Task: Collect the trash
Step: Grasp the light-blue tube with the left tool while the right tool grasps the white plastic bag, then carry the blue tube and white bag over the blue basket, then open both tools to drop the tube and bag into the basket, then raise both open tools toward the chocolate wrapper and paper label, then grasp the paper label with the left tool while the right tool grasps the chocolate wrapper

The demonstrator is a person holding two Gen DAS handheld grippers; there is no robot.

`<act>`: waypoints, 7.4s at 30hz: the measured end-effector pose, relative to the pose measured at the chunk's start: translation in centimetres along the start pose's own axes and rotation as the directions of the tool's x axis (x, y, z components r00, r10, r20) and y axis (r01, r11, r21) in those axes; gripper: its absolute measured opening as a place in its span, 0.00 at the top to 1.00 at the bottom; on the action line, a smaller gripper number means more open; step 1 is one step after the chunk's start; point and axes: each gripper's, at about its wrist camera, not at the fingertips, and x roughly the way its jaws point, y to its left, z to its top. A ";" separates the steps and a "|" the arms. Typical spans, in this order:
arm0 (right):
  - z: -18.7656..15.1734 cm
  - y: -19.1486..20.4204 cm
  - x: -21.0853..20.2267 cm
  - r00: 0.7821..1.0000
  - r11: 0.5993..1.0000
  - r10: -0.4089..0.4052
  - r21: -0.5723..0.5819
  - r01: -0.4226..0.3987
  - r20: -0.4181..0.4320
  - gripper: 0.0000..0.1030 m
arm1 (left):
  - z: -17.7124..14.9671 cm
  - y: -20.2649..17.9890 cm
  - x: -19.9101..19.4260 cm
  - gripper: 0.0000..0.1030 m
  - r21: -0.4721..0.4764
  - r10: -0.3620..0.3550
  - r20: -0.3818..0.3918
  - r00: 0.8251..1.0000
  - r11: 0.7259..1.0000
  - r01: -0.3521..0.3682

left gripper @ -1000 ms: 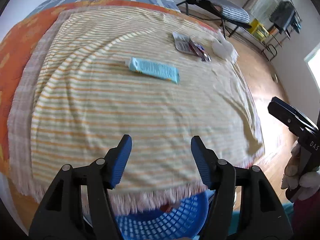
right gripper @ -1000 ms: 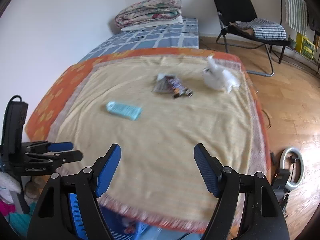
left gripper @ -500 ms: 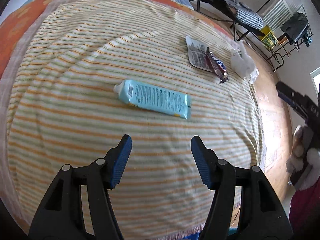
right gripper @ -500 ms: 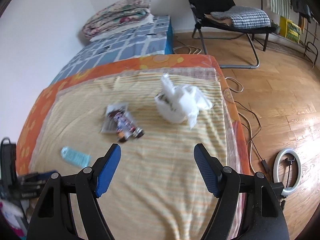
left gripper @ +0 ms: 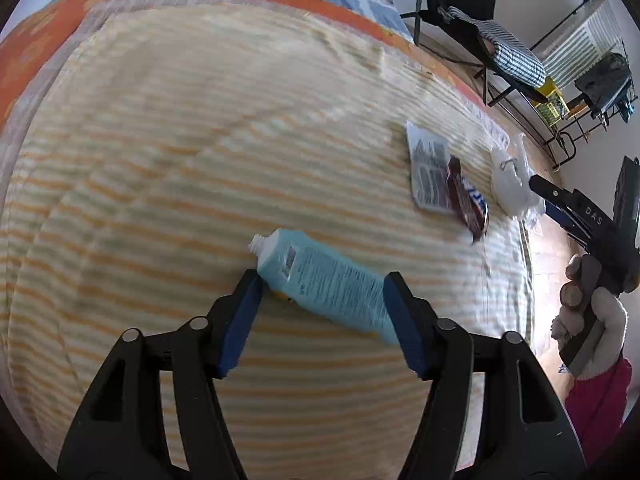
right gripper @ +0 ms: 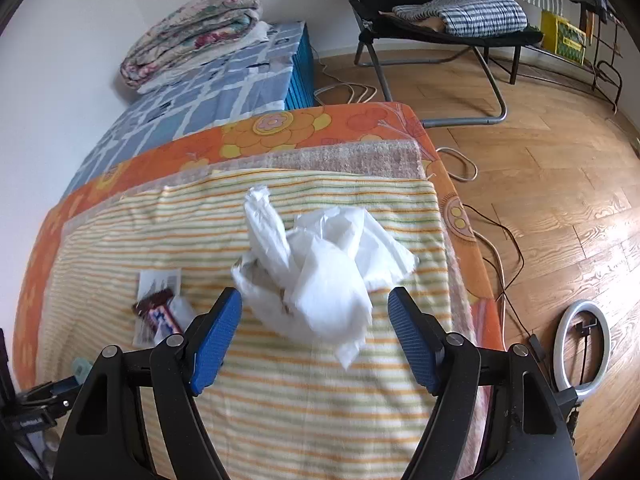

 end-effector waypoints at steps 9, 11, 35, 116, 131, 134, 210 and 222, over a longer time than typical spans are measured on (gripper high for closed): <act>1.1 1.8 3.1 0.998 0.998 -0.048 -0.043 0.046 -0.032 0.27 | -0.1 -6.4 3.3 0.33 0.283 0.230 0.120 0.966 0.925 -0.255; 1.0 2.2 3.6 0.997 0.996 -0.069 -0.066 0.066 -0.034 0.27 | -0.7 -6.8 3.5 0.42 0.307 0.235 0.158 0.959 0.911 -0.274; -2.4 4.6 -5.7 0.996 0.989 0.078 -0.127 -0.072 0.043 0.68 | -4.7 -4.8 -6.0 0.95 0.185 0.041 0.223 0.974 0.979 -0.084; -34.3 18.4 -10.7 0.916 0.939 0.008 -0.313 -0.145 -0.400 0.62 | -34.6 5.1 -9.5 0.58 -0.019 0.114 0.047 0.992 0.993 -0.113; -33.7 17.6 -11.5 0.928 0.942 0.011 -0.309 -0.135 -0.373 0.61 | -34.6 5.1 -9.3 0.58 -0.023 0.128 0.052 0.990 0.992 -0.127; -33.6 17.5 -11.8 0.933 0.939 0.004 -0.319 -0.127 -0.361 0.61 | -34.6 5.2 -9.3 0.58 -0.025 0.133 0.053 0.990 0.991 -0.131; -8.8 8.0 -6.7 0.984 0.960 0.180 -0.215 -0.179 -0.018 0.37 | -2.8 -3.8 -6.5 0.46 0.213 -0.003 0.187 0.982 0.976 -0.037; -6.3 8.8 0.5 0.989 0.953 0.135 -0.265 -0.147 -0.064 0.37 | 2.4 -4.2 -1.7 0.49 0.237 -0.035 0.151 0.988 0.971 -0.002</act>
